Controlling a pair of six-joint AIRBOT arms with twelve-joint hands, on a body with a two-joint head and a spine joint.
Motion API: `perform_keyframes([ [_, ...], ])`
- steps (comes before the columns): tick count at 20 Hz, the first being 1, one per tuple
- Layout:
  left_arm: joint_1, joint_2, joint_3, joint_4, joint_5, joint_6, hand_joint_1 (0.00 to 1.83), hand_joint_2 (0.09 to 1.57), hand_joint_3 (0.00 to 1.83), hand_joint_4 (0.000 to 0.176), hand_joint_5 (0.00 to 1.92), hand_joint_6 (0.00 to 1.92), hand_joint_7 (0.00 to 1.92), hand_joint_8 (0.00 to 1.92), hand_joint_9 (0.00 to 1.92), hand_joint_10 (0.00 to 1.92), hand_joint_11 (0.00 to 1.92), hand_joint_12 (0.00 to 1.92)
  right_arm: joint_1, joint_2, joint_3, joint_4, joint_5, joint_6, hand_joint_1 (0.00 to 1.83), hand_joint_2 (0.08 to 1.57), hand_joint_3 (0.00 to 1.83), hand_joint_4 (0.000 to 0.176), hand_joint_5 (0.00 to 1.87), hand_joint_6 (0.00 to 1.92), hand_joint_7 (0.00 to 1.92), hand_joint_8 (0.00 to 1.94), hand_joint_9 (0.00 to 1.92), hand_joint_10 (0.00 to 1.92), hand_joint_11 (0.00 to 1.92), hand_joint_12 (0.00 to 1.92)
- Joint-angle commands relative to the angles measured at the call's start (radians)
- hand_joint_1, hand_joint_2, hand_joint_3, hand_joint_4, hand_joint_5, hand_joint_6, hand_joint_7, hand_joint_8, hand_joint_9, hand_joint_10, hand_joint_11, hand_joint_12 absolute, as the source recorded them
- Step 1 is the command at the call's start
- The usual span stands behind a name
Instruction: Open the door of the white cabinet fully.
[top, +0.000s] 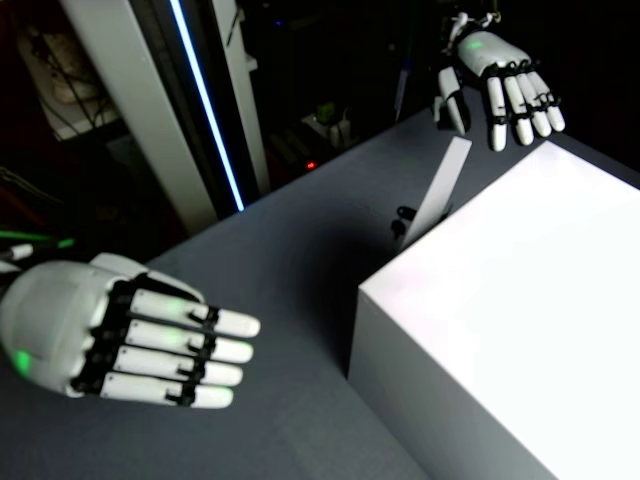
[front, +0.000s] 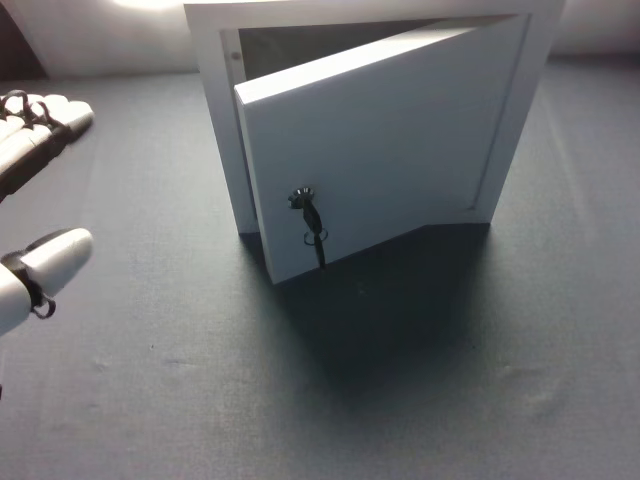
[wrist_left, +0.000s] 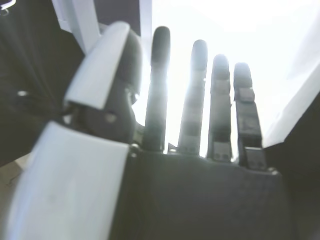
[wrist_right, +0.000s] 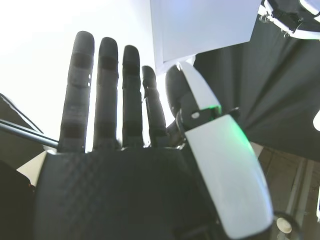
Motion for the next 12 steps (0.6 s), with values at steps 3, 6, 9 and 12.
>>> perform_keyframes([
  [3, -0.011, 0.002, 0.006, 0.007, -0.120, -0.008, 0.00, 1.42, 0.00, 0.000, 0.10, 0.00, 0.10, 0.00, 0.11, 0.01, 0.00, 0.38, 0.005, -0.005, 0.009, 0.027, 0.121, 0.012, 0.87, 1.33, 0.00, 0.000, 0.33, 0.00, 0.32, 0.00, 0.26, 0.00, 0.16, 0.13],
  [6, -0.025, -0.006, 0.012, 0.022, -0.105, -0.011, 0.00, 1.40, 0.00, 0.000, 0.12, 0.01, 0.10, 0.00, 0.11, 0.00, 0.00, 0.38, 0.005, -0.005, 0.009, 0.027, 0.121, 0.012, 0.89, 1.33, 0.00, 0.000, 0.33, 0.00, 0.33, 0.00, 0.27, 0.00, 0.17, 0.12],
  [9, -0.058, -0.028, 0.032, 0.074, -0.065, -0.039, 0.00, 1.36, 0.00, 0.000, 0.10, 0.00, 0.06, 0.00, 0.07, 0.00, 0.00, 0.32, 0.005, -0.006, 0.011, 0.027, 0.121, 0.012, 0.87, 1.33, 0.00, 0.000, 0.34, 0.00, 0.32, 0.00, 0.26, 0.00, 0.16, 0.10],
  [12, -0.117, -0.047, 0.046, 0.131, -0.014, -0.046, 0.00, 1.33, 0.00, 0.000, 0.08, 0.00, 0.07, 0.00, 0.06, 0.00, 0.00, 0.30, 0.005, -0.010, 0.015, 0.027, 0.120, 0.015, 0.88, 1.34, 0.00, 0.000, 0.33, 0.00, 0.32, 0.00, 0.26, 0.00, 0.17, 0.08],
])
